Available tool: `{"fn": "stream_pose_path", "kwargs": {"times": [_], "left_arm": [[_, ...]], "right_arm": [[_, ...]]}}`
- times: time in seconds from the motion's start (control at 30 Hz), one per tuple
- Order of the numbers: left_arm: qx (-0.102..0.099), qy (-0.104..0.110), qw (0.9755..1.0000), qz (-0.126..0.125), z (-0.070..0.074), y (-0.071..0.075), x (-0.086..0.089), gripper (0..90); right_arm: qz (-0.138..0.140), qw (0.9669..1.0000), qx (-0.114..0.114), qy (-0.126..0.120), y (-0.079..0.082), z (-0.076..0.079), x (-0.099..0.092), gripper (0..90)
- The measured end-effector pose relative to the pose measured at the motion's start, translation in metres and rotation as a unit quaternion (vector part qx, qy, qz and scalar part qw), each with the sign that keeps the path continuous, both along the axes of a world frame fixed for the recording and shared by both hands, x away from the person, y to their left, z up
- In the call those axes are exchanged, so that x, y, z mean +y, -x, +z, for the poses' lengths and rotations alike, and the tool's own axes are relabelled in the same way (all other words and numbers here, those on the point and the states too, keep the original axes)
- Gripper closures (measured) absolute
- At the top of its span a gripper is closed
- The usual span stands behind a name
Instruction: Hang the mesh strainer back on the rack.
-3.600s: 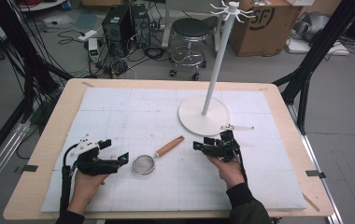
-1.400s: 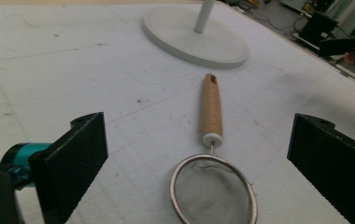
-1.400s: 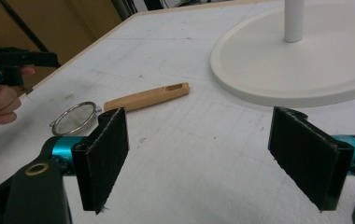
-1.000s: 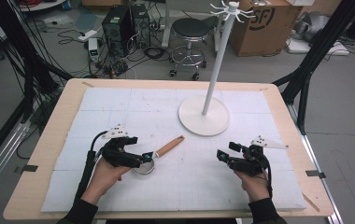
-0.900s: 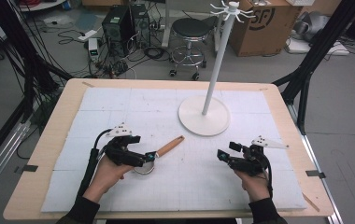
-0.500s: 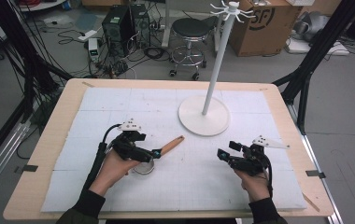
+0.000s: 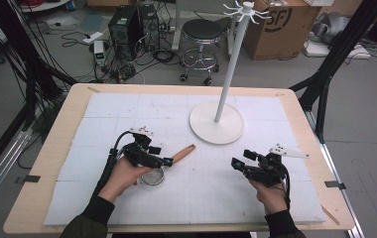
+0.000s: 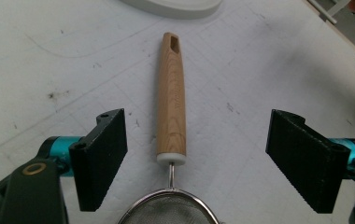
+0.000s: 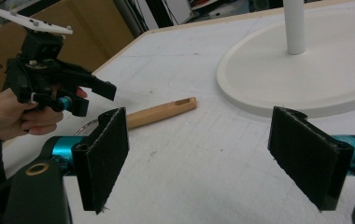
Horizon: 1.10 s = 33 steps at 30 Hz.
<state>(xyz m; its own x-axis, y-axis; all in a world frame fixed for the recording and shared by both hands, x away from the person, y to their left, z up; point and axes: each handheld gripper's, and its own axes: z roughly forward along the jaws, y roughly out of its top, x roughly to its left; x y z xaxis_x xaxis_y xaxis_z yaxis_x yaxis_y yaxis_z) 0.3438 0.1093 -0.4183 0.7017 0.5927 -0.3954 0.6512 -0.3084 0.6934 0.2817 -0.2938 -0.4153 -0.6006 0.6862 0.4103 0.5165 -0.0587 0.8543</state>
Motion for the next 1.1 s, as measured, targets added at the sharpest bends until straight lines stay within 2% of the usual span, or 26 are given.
{"fn": "stream_pose_path", "kwargs": {"times": [0.17,0.3,0.33,0.47,0.63,0.73,0.8,1.0,1.1], "left_arm": [[0.005,-0.025,0.9996,-0.012,0.002,-0.003,-0.009,22.3],[-0.004,-0.036,0.9988,-0.032,0.006,-0.005,-0.019,32.4],[0.0,-0.033,0.9989,-0.031,0.004,-0.006,-0.02,33.8],[0.013,-0.062,0.9977,-0.023,-0.003,-0.01,-0.02,39.4],[0.017,-0.057,0.998,-0.022,-0.005,-0.012,-0.02,40.1],[0.023,-0.061,0.9974,-0.03,-0.006,-0.013,-0.019,46.3],[0.024,-0.06,0.9974,-0.031,-0.007,-0.013,-0.019,46.6],[0.015,-0.077,0.9963,-0.035,-0.009,-0.011,-0.022,48.0],[0.012,-0.082,0.9961,-0.031,-0.01,-0.011,-0.022,52.2]], "right_arm": [[-0.003,1.0,-0.003,-0.003,0.0,0.001,-0.002,19.8],[-0.003,1.0,-0.002,-0.004,0.001,0.001,-0.001,19.9],[-0.003,1.0,-0.001,-0.004,0.001,0.001,-0.002,19.9],[-0.005,1.0,-0.005,-0.007,0.001,0.001,-0.003,19.9],[-0.009,0.9999,-0.006,-0.009,0.001,0.002,-0.005,19.9],[-0.008,0.9999,-0.003,-0.009,0.001,0.002,-0.004,19.9],[-0.008,0.9999,-0.003,-0.007,0.001,0.002,-0.004,19.9],[-0.009,0.9999,-0.006,-0.007,0.001,0.002,-0.004,19.9],[-0.01,0.9999,-0.005,-0.008,0.001,0.002,-0.005,20.0]]}}
